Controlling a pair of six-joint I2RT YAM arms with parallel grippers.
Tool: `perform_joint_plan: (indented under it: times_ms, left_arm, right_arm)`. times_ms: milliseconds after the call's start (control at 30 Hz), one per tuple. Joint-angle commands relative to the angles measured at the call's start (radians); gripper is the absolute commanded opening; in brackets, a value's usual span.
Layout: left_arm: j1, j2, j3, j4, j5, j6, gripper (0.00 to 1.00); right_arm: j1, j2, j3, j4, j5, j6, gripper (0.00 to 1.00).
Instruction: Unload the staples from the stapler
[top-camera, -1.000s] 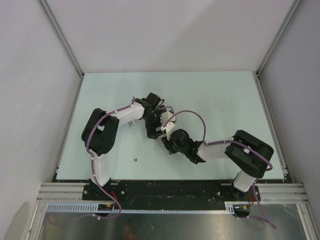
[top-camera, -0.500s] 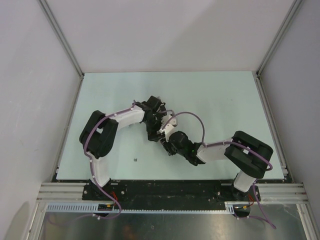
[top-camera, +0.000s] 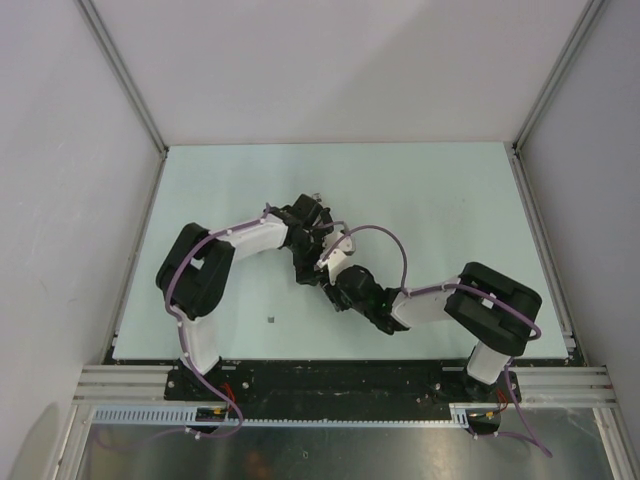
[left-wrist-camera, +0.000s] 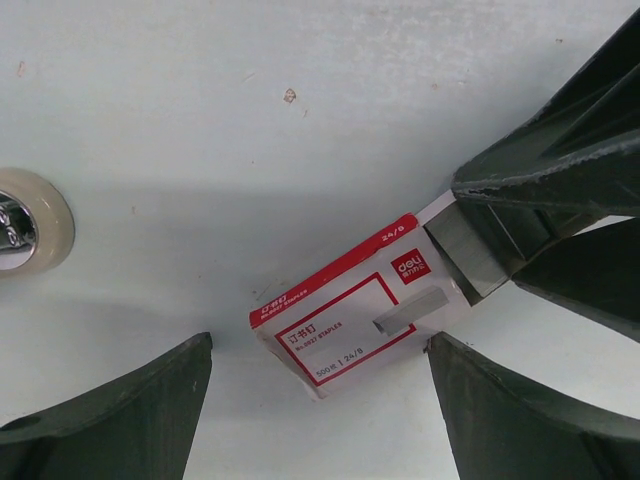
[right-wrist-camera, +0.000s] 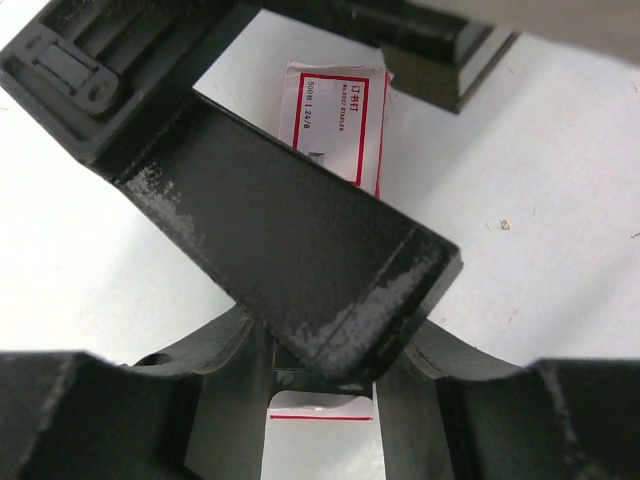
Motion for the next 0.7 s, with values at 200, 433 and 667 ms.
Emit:
perform_joint_plan:
  times_ms: [200,433,667]
  left_arm:
    - [-0.024,-0.014,-0.102,-0.086,0.056,0.037,0.91]
    - [-0.023,-0.02,-0.123,-0.105,0.086,0.049,0.9]
    - [-0.019,-0.003,-0.086,-0.106,0.051,0.047,0.93]
  right_arm:
    - [-0.008,0.05,-0.016,0.039,0.129,0.102,0.43]
    - [-0.009,0.047,-0.016,0.04,0.092,0.118,0.5]
    - [-0.018,0.001,-0.025,0.015,0.037,0.092,0.59]
